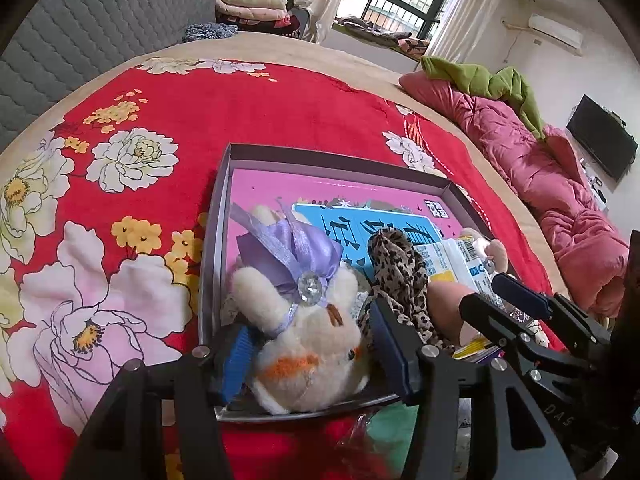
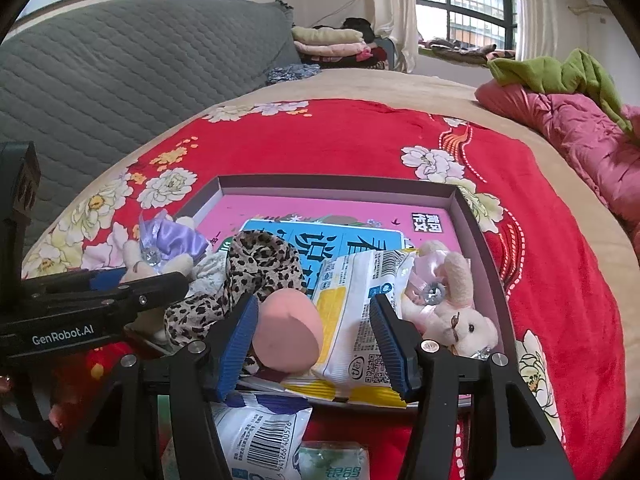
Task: Organize soft objects
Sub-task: 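Lower the pink sponge into the box and open the right tool, then lower the bear plush into the box and open the left tool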
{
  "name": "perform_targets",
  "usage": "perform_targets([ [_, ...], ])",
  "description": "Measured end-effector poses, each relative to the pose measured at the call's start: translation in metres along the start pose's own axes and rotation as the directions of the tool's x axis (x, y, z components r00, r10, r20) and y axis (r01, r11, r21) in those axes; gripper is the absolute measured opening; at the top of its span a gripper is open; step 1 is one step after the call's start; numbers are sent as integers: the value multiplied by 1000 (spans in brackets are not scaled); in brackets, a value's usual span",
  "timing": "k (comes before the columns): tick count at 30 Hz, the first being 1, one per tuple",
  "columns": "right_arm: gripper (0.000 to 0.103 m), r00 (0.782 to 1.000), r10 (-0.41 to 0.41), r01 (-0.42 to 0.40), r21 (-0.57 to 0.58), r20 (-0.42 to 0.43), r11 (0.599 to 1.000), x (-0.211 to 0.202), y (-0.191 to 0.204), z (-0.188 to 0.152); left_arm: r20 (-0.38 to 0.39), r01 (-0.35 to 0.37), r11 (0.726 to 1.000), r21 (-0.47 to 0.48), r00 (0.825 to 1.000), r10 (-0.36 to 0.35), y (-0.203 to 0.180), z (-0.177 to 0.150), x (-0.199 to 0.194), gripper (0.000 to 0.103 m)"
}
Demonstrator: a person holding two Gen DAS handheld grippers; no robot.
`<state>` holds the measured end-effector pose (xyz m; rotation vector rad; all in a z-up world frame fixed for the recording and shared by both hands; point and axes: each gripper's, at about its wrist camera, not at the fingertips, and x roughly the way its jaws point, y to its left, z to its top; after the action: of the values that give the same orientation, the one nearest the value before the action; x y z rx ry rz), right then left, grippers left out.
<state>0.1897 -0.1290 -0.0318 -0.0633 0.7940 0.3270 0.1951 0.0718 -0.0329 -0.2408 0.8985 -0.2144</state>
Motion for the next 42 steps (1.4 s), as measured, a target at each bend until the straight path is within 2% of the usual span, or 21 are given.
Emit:
perform_targets([
  [6,64,1000,-9,9,-1,-2,1000,0,0,0,23,-13,1000,-12,1000,14,4,2,-4,57],
  [23,66,997,-69,69,-11,20,998,-11,-10,4,78,-57,997,-44,995,61,14,7,-17,59],
  [26,66,996,-83,83,2,28,997,-17,-16,5,92,-56,997,-58,994,61,18,9,-21,64],
  [35,66,993,-111,110,12,46,994,-36,-26,4,133,-58,996,-68,989,67,21,12,-36,64],
  [39,72,992,-113,113,9,54,994,-50,-28,-1,150,-71,996,-61,986,80,20,10,-43,64],
  [42,72,992,-112,111,8,57,994,-62,-29,-7,164,-84,995,-54,982,92,18,8,-48,64],
])
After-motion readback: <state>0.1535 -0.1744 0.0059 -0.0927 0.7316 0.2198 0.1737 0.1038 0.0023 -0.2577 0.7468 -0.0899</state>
